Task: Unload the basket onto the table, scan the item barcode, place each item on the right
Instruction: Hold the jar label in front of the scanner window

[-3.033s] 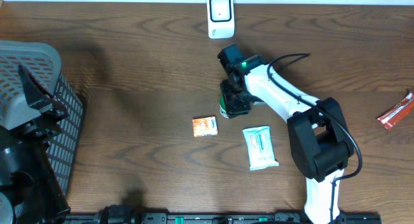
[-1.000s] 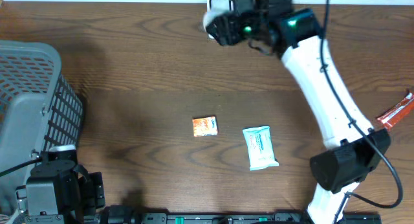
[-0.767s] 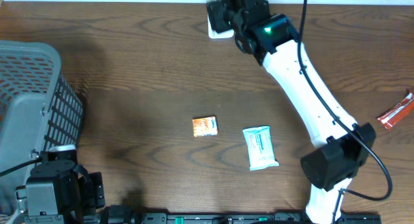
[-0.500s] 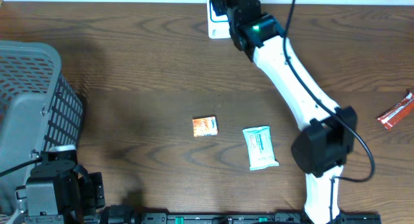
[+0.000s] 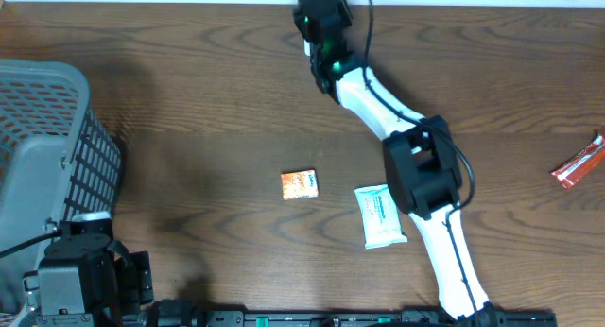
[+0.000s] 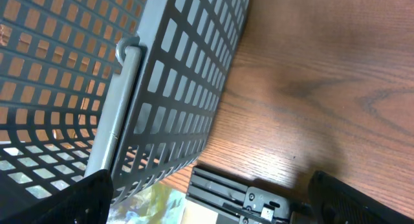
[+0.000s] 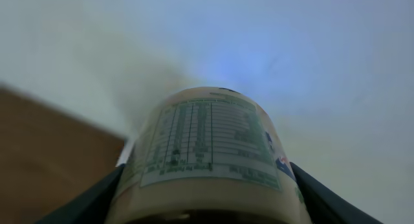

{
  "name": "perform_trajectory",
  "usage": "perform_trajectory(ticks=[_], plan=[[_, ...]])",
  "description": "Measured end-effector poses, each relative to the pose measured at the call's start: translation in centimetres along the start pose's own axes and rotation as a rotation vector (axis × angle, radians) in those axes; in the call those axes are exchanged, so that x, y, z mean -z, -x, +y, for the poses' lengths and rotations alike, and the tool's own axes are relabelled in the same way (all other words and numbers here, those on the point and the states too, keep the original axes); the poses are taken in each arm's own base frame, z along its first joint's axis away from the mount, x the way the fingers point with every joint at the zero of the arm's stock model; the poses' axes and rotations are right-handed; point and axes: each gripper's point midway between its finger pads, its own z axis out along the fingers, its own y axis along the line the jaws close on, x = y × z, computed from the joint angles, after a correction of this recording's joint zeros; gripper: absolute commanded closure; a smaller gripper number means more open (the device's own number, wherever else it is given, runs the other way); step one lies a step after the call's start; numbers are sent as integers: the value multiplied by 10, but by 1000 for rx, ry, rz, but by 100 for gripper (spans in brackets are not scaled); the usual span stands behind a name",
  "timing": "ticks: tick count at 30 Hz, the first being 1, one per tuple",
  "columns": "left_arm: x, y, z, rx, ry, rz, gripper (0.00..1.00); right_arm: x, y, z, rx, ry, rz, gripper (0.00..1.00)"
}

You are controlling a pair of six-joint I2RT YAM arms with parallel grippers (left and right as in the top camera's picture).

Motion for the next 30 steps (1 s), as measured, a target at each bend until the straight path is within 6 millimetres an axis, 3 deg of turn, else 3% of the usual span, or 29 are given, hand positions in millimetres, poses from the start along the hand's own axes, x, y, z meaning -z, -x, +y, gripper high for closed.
perform_trajectory(ticks=[4, 10, 15, 20, 23, 25, 26, 27, 30], plan=[[0, 0, 0, 0, 0, 0, 4, -7, -27, 14, 55, 3, 43, 46], [0, 0, 0, 0, 0, 0, 4, -7, -25, 12, 65, -22, 33, 46], [0, 0, 0, 0, 0, 0, 4, -5, -16, -1, 117, -100, 14, 46], [0, 0, 0, 0, 0, 0, 4, 3, -8, -31, 282, -245, 53, 43], [0, 0, 0, 0, 0, 0, 4, 12, 3, -65, 350, -337, 103, 45], [0, 0, 0, 0, 0, 0, 4, 19, 4, -97, 380, -398, 166, 46], [0, 0, 0, 0, 0, 0, 4, 23, 2, -122, 395, -440, 218, 46], [0, 0, 0, 0, 0, 0, 4, 24, 0, -131, 396, -454, 234, 45], [0, 0, 0, 0, 0, 0, 4, 39, -42, -220, 425, -549, 476, 39]])
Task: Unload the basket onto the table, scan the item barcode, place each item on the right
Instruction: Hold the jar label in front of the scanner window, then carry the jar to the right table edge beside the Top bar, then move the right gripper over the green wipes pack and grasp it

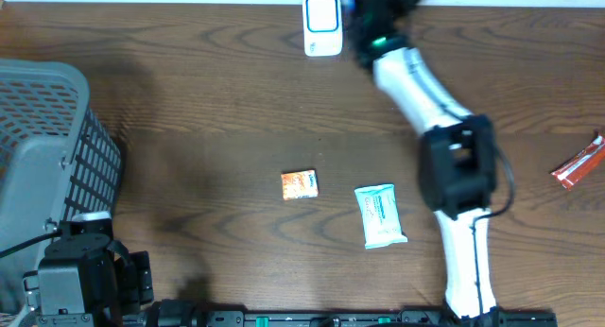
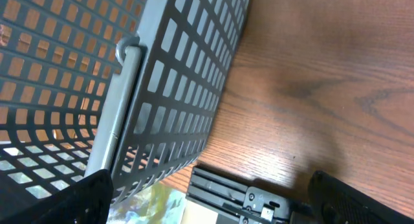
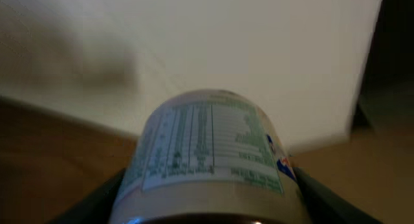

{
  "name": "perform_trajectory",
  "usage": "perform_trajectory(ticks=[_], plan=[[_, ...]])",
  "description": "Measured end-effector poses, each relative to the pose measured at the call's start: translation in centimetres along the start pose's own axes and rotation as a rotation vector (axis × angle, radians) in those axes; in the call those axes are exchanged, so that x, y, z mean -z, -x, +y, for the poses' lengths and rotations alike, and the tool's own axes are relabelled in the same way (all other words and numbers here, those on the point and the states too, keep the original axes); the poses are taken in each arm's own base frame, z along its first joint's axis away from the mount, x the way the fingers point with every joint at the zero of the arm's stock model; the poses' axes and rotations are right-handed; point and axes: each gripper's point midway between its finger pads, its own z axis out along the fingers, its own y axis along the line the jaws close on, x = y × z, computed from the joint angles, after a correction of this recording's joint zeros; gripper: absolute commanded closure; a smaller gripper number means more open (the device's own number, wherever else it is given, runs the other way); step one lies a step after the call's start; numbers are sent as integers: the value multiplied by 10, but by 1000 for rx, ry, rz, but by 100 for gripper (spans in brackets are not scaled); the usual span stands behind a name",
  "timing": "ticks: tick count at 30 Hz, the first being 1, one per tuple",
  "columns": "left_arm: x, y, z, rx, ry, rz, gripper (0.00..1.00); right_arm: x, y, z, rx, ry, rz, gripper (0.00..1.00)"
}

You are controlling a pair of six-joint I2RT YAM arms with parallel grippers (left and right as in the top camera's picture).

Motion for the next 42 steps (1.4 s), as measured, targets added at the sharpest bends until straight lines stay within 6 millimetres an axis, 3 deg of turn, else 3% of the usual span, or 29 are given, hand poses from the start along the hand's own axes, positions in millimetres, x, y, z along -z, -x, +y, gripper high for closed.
perform_trajectory(ticks=[2, 3, 6, 7, 8, 10, 16, 23, 27, 29, 31, 34, 36, 38, 39, 40, 41, 42], plan=[[0, 0, 0, 0, 0, 0, 4, -25, -44, -15, 21, 6, 132, 37], [0, 0, 0, 0, 0, 0, 4, -44, -81, -23, 25, 18, 234, 35], [0, 0, 0, 0, 0, 0, 4, -72, -169, -28, 14, 102, 449, 38], [0, 0, 0, 0, 0, 1, 4, -80, -201, -28, -29, 148, 523, 39], [0, 0, 0, 0, 0, 0, 4, -83, -217, -27, -66, 179, 562, 39], [0, 0, 0, 0, 0, 0, 4, -94, -273, -29, -274, 268, 700, 38], [0, 0, 0, 0, 0, 0, 4, -98, -342, -27, -656, 412, 902, 38], [0, 0, 0, 0, 0, 0, 4, -100, -428, -59, -1015, 411, 1102, 34], [0, 0, 0, 0, 0, 0, 4, -98, -446, -66, -1108, 422, 1140, 31], [0, 0, 0, 0, 0, 0, 4, -98, -443, -64, -1159, 463, 1136, 19], [0, 0, 0, 0, 0, 0, 4, -98, -439, -61, -1191, 497, 1131, 1], [0, 0, 0, 0, 0, 0, 4, -93, -425, -53, -1241, 577, 1127, 1], [0, 0, 0, 0, 0, 0, 4, -86, -413, -65, -1264, 602, 1106, 1], [0, 0, 0, 0, 0, 0, 4, -75, -384, -112, -1313, 579, 1003, 1], [0, 0, 0, 0, 0, 0, 4, -59, -349, -172, -1369, 527, 857, 1], [0, 0, 0, 0, 0, 0, 4, -47, -333, -199, -1397, 498, 796, 1], [0, 0, 0, 0, 0, 0, 4, -20, -304, -244, -1433, 460, 668, 1], [0, 0, 0, 0, 0, 1, 4, 22, -261, -302, -1463, 424, 470, 1]])
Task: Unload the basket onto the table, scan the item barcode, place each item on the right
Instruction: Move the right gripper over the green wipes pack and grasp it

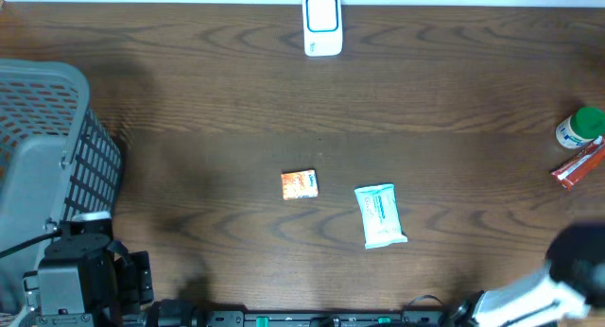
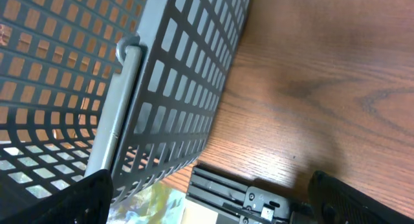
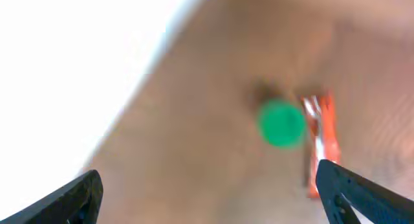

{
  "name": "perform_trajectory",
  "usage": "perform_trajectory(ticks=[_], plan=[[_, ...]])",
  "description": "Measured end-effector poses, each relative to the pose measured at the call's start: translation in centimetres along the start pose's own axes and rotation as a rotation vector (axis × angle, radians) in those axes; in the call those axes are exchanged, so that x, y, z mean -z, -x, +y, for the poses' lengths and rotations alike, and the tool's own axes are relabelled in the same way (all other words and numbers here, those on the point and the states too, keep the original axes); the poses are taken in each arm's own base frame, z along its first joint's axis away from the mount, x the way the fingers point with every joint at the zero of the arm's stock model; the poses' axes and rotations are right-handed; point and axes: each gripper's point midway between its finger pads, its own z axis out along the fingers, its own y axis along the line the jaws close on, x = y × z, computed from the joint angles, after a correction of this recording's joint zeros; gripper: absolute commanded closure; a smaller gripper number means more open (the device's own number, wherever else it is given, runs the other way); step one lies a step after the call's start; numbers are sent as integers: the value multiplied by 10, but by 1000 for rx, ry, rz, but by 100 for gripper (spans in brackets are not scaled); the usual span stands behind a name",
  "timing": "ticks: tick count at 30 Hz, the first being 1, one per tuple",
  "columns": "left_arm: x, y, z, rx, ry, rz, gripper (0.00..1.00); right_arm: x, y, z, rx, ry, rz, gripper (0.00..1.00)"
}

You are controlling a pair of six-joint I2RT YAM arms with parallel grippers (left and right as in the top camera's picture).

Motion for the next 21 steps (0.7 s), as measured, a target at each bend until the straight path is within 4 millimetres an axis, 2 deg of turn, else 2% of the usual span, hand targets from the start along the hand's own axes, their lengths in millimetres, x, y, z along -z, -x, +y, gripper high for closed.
perform_trajectory(ticks=[1, 2, 3, 4, 5, 6, 7, 8, 9, 10, 12, 13, 14, 15, 17, 21], plan=[[0, 0, 0, 0, 0, 0, 4, 78, 18, 43, 44, 124, -165, 1], [0, 0, 0, 0, 0, -1, 4, 168, 11, 89, 105, 289, -297, 1], [0, 0, 0, 0, 0, -1, 4, 222, -3, 110, 142, 406, -347, 1], [0, 0, 0, 0, 0, -1, 4, 261, -20, 125, 170, 493, -370, 1], [0, 0, 0, 0, 0, 0, 4, 273, -36, 137, 199, 557, -338, 1], [0, 0, 0, 0, 0, -1, 4, 261, -66, 156, 245, 601, -225, 1], [0, 0, 0, 0, 0, 0, 4, 236, -97, 169, 298, 584, -95, 1], [0, 0, 0, 0, -1, -1, 4, 222, -113, 175, 324, 572, -32, 1], [0, 0, 0, 0, -2, 0, 4, 195, -152, 190, 409, 555, 107, 1], [0, 0, 0, 0, 0, -1, 4, 182, -165, 194, 439, 537, 155, 1], [0, 0, 0, 0, -1, -1, 4, 143, -217, 198, 551, 461, 333, 2], [0, 0, 0, 0, 0, 0, 4, 115, -256, 191, 633, 382, 472, 1], [0, 0, 0, 0, 0, 0, 4, 96, -285, 183, 698, 319, 578, 1], [0, 0, 0, 0, 0, -1, 4, 89, -297, 178, 731, 289, 625, 1], [0, 0, 0, 0, 0, 0, 4, 72, -335, 160, 831, 193, 782, 1], [0, 0, 0, 0, 0, 0, 4, 50, -384, 135, 965, 68, 989, 1]])
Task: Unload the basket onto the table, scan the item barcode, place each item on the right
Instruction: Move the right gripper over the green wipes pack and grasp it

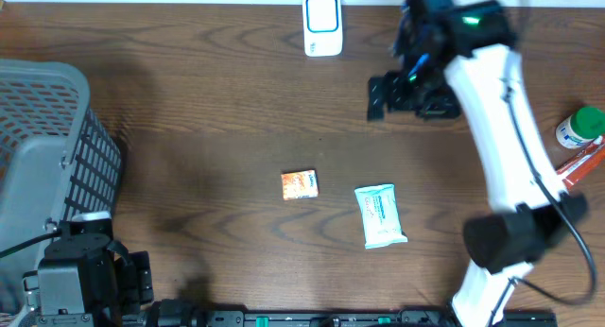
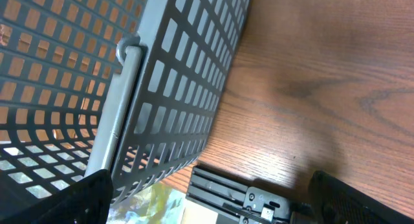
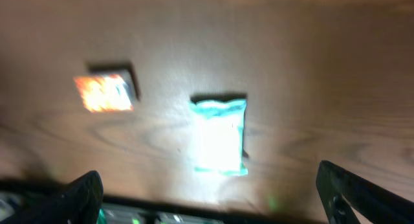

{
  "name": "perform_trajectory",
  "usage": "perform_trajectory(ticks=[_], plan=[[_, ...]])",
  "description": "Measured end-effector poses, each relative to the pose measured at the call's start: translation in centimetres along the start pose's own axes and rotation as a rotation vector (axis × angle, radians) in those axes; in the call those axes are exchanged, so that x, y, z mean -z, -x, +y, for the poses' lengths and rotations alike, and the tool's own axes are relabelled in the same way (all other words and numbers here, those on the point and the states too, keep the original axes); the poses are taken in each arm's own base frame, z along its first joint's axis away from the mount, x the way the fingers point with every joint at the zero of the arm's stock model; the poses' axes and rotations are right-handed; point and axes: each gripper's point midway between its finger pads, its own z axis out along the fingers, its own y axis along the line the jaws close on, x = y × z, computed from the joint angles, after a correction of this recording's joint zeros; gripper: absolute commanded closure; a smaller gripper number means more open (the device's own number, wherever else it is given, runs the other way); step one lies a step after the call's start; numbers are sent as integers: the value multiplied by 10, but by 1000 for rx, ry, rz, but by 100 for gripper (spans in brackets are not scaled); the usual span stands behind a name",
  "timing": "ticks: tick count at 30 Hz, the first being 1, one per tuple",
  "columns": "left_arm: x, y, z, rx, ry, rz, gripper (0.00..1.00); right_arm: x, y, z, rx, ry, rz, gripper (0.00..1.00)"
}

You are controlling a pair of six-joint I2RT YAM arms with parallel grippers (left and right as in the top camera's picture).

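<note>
The white scanner (image 1: pixel 321 25) with a blue face stands at the table's back edge. A white bottle with a green cap (image 1: pixel 579 127) stands at the far right, touching a red packet (image 1: pixel 577 166). An orange packet (image 1: pixel 299 183) (image 3: pixel 103 92) and a teal pouch (image 1: pixel 380 215) (image 3: pixel 220 134) lie mid-table. My right gripper (image 1: pixel 389 94) (image 3: pixel 207 198) hangs open and empty above the table, right of the scanner; its blurred view looks down on the pouch and orange packet. My left gripper (image 2: pixel 207 198) rests open and empty at the front left.
A grey mesh basket (image 1: pixel 47 147) (image 2: pixel 168 88) fills the left side, right beside my left arm. My right arm's white links (image 1: pixel 501 138) stretch from the front right base up across the right half of the table.
My right arm was low at the front right corner, its view on the green-capped bottle and red packet. Now its open gripper hangs right of the scanner, over the pouch and orange packet. Left arm unchanged.
My right gripper held the bottle at the back edge over the scanner, then just right of the scanner. Later the bottle stood at the far right by the red packet, with the gripper open and away. Now the empty gripper is back near the scanner.
</note>
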Motion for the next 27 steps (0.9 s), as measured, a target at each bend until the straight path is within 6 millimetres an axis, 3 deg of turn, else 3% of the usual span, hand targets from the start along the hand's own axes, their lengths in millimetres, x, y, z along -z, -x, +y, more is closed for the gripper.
perform_trajectory(ticks=[3, 8, 16, 24, 27], plan=[[0, 0, 0, 0, 0, 0, 4, -47, -8, 7, 74, -26, 153, 1], [0, 0, 0, 0, 0, -1, 4, -88, -41, 9, 136, -55, 313, 1], [0, 0, 0, 0, 0, 0, 4, -160, -97, -15, 77, -104, 506, 1], [0, 0, 0, 0, 0, 0, 4, -206, -127, -10, 65, -142, 516, 1], [0, 0, 0, 0, 0, 0, 4, -210, -129, -7, 53, -169, 463, 10]])
